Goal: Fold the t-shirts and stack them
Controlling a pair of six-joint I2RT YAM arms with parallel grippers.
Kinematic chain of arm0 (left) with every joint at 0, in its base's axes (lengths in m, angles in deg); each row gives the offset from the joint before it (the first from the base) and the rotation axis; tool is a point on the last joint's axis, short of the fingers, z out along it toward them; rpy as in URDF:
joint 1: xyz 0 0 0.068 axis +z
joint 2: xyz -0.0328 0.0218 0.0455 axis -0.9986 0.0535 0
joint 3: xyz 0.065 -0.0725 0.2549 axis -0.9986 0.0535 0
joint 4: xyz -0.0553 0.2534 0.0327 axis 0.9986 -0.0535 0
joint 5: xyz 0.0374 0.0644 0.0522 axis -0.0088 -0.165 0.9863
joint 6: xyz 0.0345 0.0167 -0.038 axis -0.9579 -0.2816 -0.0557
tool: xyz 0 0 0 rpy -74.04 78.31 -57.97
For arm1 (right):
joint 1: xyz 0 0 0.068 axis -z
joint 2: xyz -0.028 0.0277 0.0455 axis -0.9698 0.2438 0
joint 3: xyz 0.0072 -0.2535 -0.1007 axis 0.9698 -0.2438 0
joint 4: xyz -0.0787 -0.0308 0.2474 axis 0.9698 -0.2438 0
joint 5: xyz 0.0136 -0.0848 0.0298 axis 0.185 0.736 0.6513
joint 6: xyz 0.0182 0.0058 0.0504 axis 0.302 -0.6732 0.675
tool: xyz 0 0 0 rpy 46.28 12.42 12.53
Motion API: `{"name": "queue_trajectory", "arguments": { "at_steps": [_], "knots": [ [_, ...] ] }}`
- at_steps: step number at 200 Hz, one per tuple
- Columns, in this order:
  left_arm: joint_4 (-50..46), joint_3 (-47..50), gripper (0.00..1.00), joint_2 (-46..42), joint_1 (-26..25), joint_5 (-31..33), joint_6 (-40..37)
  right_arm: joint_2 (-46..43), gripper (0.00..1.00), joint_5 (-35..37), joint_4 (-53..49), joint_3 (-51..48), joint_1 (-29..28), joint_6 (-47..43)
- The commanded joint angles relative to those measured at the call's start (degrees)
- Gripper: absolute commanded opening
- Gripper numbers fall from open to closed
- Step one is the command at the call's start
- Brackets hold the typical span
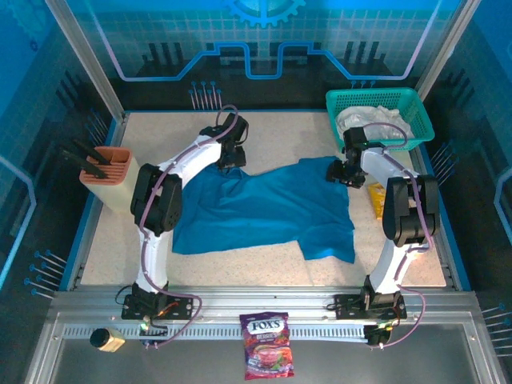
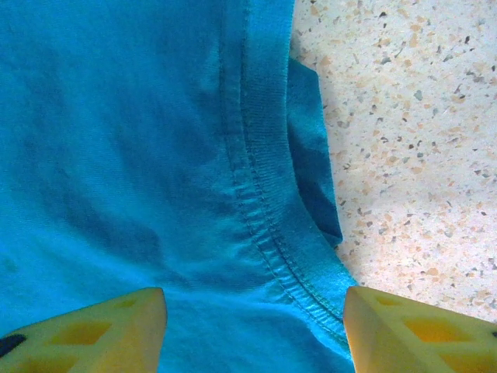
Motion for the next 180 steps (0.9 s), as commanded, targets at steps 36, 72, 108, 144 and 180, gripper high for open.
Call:
{"name": "queue_trajectory", "arguments": {
  "at_steps": [36,72,108,144,180],
  "knots": [
    [-1.66,1.08,0.37,0.0,-0.43,-5.73,1.43,-1.84,0.63,-1.05,0.02,-1.45,0.56,-0.47],
    [-1.87,-0.23,0.38,1.9,-1.53,-6.94,2.06,-1.68,0.63,-0.99,0.2,-2.0,0.65,-0.71],
    [-2.87,-3.0,0.42,5.51,-1.64,-5.66,1.88,-1.83,0.63,-1.15,0.63,-2.9,0.87,-0.68],
    [-2.34,-4.99,0.42,7.42,-1.64,-3.96,1.93,-2.02,0.63,-1.17,0.88,-3.56,1.09,-0.93],
    [-1.43,-6.81,0.32,8.82,-1.53,-2.57,2.61,-1.14,0.63,-0.89,1.39,-3.92,1.17,-0.74]
  ]
}}
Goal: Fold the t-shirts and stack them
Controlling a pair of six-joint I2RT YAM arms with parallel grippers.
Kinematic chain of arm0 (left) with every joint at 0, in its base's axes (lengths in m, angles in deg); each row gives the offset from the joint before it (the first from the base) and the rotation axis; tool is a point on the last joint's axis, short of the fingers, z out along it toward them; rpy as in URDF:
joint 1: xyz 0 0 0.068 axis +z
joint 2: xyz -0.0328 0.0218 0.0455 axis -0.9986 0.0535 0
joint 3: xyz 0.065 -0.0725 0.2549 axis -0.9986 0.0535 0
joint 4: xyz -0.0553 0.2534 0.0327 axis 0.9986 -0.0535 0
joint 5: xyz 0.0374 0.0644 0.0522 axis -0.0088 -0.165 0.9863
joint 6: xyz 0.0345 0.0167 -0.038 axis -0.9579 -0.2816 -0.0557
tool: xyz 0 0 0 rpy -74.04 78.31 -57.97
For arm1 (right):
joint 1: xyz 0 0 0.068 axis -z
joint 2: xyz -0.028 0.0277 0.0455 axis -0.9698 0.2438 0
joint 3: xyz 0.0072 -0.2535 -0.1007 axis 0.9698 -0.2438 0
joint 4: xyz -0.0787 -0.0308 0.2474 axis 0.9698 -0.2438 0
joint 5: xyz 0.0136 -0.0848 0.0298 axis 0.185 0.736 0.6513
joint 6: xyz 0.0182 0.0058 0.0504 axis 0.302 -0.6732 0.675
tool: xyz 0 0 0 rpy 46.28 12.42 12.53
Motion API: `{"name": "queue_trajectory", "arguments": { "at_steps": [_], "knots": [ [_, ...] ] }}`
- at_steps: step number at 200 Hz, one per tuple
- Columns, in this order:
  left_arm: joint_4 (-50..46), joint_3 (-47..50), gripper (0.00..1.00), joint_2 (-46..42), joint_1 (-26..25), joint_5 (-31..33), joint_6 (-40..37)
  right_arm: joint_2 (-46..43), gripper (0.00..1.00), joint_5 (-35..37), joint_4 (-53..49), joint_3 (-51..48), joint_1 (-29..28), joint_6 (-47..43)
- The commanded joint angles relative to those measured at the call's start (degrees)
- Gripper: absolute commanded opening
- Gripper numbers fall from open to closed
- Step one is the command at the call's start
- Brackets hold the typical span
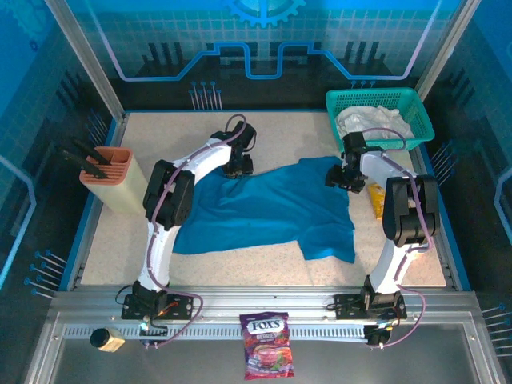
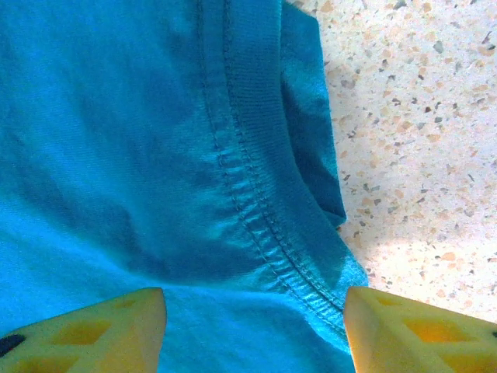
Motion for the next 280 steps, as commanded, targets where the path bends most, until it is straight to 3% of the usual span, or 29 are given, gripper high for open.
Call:
{"name": "queue_trajectory", "arguments": {
  "at_steps": [1,23,56,67,84,105,165,219,237,254,280],
  "knots": [
    [-0.24,-2.61,0.31,1.4,0.09,1.76,0.75,-1.01,0.63,-0.41,0.28,-0.84,1.13,-0.69],
    [0.49,-2.71,0.0,1.24,0.08,2.18,1.48,0.56,0.63,0.09,1.03,-0.84,1.18,-0.06],
    [1.08,-1.29,0.0,-1.61,0.08,1.9,2.17,1.93,0.63,2.44,2.12,-0.94,1.56,1.17],
    [1.6,-0.06,0.0,-3.51,0.08,2.44,2.22,2.68,0.52,2.3,2.03,-0.6,1.64,1.52],
    [1.98,1.33,0.0,-6.37,0.22,3.38,2.21,3.56,0.25,2.09,1.71,-0.25,1.74,1.71],
    [2.33,2.36,0.0,-9.34,0.68,4.0,2.08,1.3,0.0,2.11,2.15,-2.04,1.59,2.06],
    [3.39,3.15,0.0,-13.48,2.18,5.81,2.57,-18.44,0.0,2.38,-3.63,-7.62,0.98,0.23],
    [5.72,6.95,0.0,-15.84,2.98,6.44,3.39,-38.62,0.0,-2.13,-9.48,-20.92,-1.51,0.22],
    [6.33,8.62,0.0,-16.98,3.33,6.8,3.66,-45.43,0.0,-3.02,-11.84,-27.23,-3.99,2.54],
    [6.96,10.0,0.0,-18.23,3.68,6.84,4.01,-50.81,0.0,-4.08,-11.83,-31.05,-10.29,7.82],
    [7.45,11.42,0.0,-19.57,3.86,7.29,4.2,-51.37,0.01,-7.12,-12.65,-34.87,-15.84,14.63]
  ]
}}
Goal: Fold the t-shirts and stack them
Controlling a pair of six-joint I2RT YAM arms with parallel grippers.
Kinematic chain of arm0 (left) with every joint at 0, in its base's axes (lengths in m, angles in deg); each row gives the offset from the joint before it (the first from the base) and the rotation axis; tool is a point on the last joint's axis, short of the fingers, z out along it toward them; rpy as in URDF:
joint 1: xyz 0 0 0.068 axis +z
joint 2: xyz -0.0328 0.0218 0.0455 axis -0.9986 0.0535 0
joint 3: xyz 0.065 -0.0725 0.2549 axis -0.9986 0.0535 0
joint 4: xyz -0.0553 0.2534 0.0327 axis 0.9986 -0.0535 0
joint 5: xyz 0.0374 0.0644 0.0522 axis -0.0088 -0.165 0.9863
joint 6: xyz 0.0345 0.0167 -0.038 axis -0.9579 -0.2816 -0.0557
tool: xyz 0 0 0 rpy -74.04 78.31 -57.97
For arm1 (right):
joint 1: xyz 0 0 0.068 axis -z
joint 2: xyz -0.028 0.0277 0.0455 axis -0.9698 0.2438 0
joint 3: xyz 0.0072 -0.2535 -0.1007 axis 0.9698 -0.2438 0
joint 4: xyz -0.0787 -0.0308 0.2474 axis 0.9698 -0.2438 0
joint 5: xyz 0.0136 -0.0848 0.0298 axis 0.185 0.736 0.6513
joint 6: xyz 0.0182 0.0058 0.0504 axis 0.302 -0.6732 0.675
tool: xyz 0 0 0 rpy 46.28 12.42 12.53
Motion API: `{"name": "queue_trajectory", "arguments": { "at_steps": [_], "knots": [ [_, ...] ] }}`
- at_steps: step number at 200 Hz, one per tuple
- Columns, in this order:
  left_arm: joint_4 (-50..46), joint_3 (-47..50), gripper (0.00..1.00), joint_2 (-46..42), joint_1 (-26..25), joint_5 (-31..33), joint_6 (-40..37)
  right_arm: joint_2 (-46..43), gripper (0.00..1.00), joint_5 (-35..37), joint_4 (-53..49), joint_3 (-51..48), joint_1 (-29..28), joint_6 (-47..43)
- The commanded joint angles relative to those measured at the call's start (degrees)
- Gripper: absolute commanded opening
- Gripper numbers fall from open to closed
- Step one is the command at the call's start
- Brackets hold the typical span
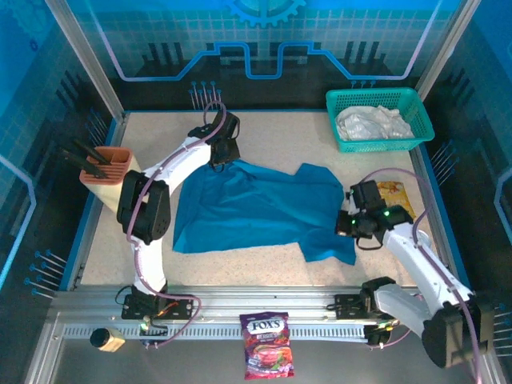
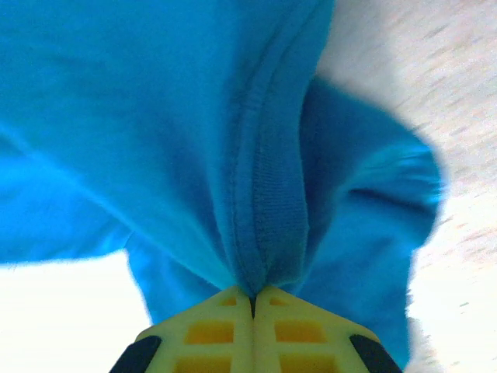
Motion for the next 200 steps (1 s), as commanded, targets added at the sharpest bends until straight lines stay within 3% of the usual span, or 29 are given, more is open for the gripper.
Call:
{"name": "queue_trajectory", "arguments": {
  "at_steps": [1,20,52,67,83,130,169,200],
  "knots": [
    [1.61,1.29,0.0,-3.89,0.72,1.6,1.2,-0.18,0.01,-3.58,-2.67,-2.71,-3.64,7.92],
    [1.68,1.74,0.0,-4.25,0.8,1.45,1.31,1.4,0.12,-4.16,-3.75,-3.93,-5.37,9.71],
    [2.08,2.91,0.0,-4.73,0.8,0.6,1.43,1.14,0.56,2.49,-7.18,2.35,-5.28,8.02],
    [2.49,3.72,0.0,-5.13,0.8,0.19,1.71,3.06,0.65,6.42,-7.64,7.94,-4.12,5.36],
    [2.95,4.44,0.0,-5.3,0.8,-0.61,1.98,8.63,0.66,8.67,-5.98,14.86,-2.7,1.34],
    [3.85,7.16,0.0,-6.96,0.72,-1.55,2.03,34.01,0.5,8.63,1.79,31.47,-0.4,-8.6],
    [4.89,9.4,0.0,-9.07,0.73,-3.02,2.79,54.05,0.51,8.66,1.0,46.22,2.13,-10.07],
    [5.53,11.06,0.0,-10.83,0.63,-3.46,3.15,62.96,0.54,10.07,-0.95,52.84,3.77,-8.62]
  ]
}}
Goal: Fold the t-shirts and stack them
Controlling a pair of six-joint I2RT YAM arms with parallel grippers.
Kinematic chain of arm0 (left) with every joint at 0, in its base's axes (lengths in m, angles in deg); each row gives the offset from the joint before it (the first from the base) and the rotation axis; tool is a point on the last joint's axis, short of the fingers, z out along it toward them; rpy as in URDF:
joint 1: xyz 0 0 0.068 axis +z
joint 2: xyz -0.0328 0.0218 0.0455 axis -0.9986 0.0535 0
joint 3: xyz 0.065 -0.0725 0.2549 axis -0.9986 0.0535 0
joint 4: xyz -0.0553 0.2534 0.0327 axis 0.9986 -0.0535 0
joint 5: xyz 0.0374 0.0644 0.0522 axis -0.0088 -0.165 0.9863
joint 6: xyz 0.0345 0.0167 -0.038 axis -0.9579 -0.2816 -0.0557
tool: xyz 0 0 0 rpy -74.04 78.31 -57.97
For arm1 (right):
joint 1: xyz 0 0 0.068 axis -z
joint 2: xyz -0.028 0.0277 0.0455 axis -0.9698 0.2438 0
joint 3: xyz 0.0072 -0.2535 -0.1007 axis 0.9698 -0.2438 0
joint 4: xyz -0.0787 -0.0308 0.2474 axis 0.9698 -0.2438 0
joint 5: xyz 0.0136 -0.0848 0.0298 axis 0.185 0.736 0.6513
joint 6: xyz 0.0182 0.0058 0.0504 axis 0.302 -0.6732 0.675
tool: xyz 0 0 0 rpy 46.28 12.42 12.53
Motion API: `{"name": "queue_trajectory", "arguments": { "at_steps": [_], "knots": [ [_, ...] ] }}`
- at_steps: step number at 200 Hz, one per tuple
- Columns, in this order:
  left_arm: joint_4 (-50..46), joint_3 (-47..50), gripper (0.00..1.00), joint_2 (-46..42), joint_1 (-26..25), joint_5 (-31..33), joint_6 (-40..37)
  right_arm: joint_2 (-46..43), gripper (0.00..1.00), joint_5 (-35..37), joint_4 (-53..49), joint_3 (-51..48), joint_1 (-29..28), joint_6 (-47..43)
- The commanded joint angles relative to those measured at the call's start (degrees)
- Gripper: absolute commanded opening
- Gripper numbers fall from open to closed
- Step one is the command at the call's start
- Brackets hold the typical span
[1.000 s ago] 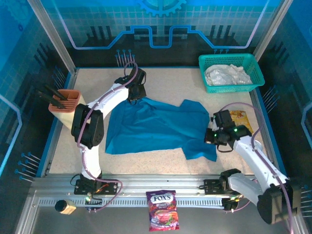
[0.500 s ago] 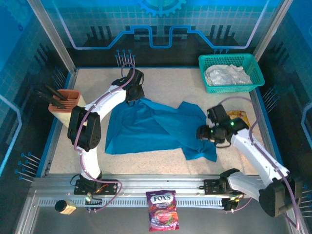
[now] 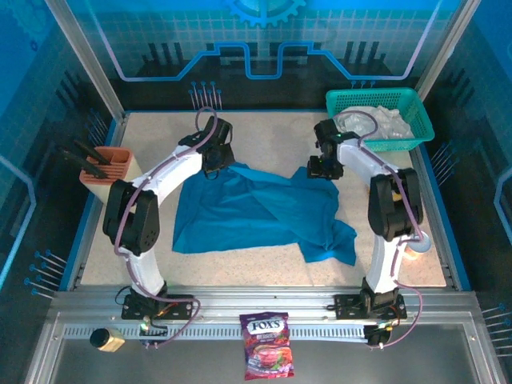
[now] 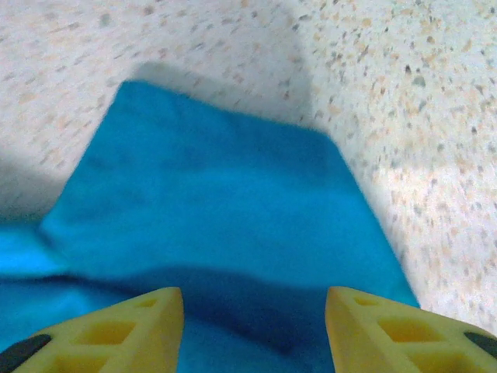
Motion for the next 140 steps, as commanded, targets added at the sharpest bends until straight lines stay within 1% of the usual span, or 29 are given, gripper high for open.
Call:
{"name": "queue_trajectory", "arguments": {
  "at_steps": [1,34,48,53,60,79,91,115,140],
  "knots": [
    [1.37,1.51,0.0,-3.1,0.26,-1.29,1.72,4.57,0.54,1.83,-2.82,4.85,1.53,-0.22],
    [2.89,3.52,0.0,-3.77,0.08,-2.65,2.65,10.74,0.54,1.74,-4.6,9.0,1.82,0.08],
    [3.41,4.2,0.0,-4.07,-0.01,-3.01,3.04,12.9,0.52,1.54,-5.3,10.16,1.87,0.13],
    [3.57,4.44,0.0,-4.19,-0.08,-3.17,3.11,13.5,0.48,1.45,-5.4,10.43,1.89,0.19],
    [3.7,4.77,0.0,-4.33,-0.18,-3.33,3.2,14.39,0.41,1.22,-5.5,10.8,1.85,0.27],
    [3.71,5.23,0.0,-4.9,-0.27,-3.38,3.21,15.36,0.14,0.76,-5.41,11.19,1.89,0.1],
    [3.62,5.47,0.0,-5.55,-0.27,-3.22,3.08,14.99,0.0,0.68,-5.57,11.63,1.88,-0.26],
    [3.1,5.86,0.0,-7.26,-0.27,-2.86,2.85,10.62,0.0,0.95,-5.77,12.42,1.39,-1.5],
    [2.65,6.37,0.0,-9.59,-0.27,-2.2,2.8,5.08,0.0,4.1,-5.75,14.79,0.19,-3.94]
  ]
}}
